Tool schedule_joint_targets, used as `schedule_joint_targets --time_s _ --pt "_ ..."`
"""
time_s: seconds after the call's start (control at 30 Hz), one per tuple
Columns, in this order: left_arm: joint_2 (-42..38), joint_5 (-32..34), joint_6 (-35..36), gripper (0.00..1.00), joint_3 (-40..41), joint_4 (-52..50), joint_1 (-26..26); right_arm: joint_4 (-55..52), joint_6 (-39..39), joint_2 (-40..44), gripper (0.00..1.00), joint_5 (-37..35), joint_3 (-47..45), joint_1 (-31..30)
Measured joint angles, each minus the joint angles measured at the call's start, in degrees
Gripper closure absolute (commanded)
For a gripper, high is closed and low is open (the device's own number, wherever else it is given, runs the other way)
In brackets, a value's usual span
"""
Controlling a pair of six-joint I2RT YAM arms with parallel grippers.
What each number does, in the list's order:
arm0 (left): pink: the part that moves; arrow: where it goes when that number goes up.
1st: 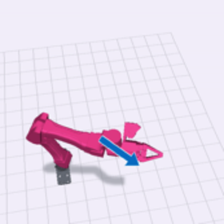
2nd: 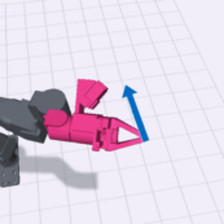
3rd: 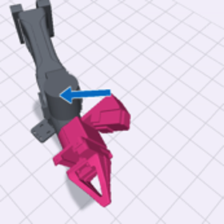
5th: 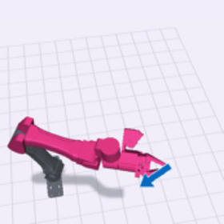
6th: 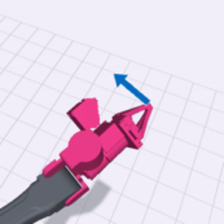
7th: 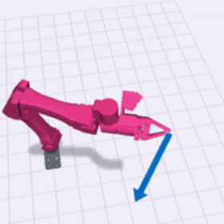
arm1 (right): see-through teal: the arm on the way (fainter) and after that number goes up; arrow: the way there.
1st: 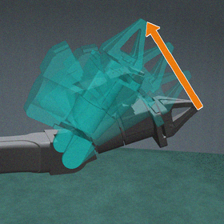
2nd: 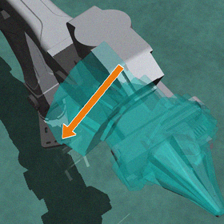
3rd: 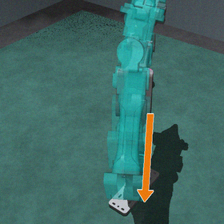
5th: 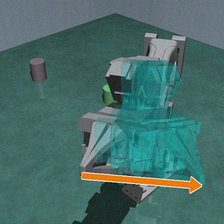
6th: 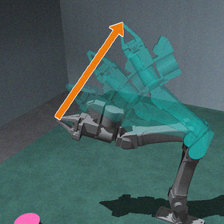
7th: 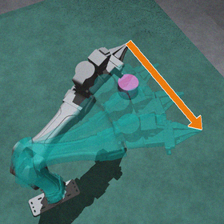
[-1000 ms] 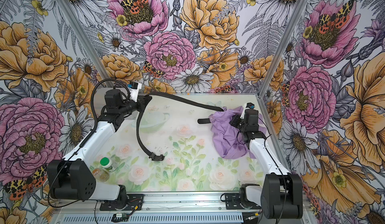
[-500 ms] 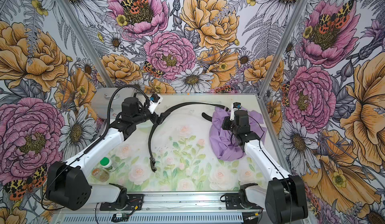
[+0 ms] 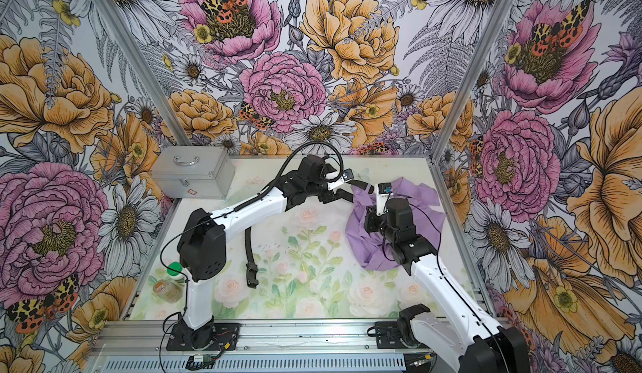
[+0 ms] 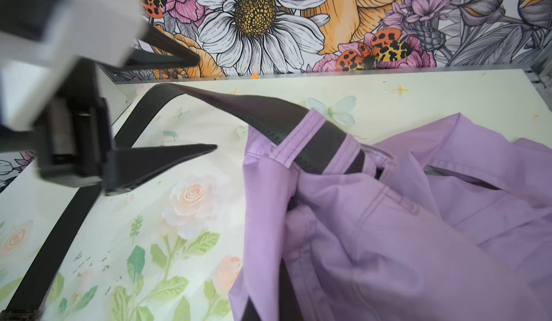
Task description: Remove the belt from the trousers
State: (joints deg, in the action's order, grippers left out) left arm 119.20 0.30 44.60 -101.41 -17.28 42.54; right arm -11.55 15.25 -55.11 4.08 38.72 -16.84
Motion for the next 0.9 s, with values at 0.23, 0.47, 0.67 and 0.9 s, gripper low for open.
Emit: schedule_joint_targets --time_s 0.23,0.47,0.67,0.9 --pt "9.07 5.14 2.14 0.76 -11.28 -2.32 0.20 -1.99 -1.42 1.81 1.00 -0.94 -0.42 -0.24" --pt "4.96 7.13 1.88 1.00 -11.41 -2.49 1.25 -1.97 1.51 -1.40 1.00 -5.46 -0.76 1.38" --pt "-7.39 1.01 -3.85 1.00 -5.60 -6.10 -2.67 0.48 4.92 -12.00 1.00 -4.26 1.81 5.27" --pt "-23.50 -16.52 -21.22 1.00 -7.85 -4.70 -23.67 1.40 8.15 -20.41 1.00 -4.63 4.85 8.28"
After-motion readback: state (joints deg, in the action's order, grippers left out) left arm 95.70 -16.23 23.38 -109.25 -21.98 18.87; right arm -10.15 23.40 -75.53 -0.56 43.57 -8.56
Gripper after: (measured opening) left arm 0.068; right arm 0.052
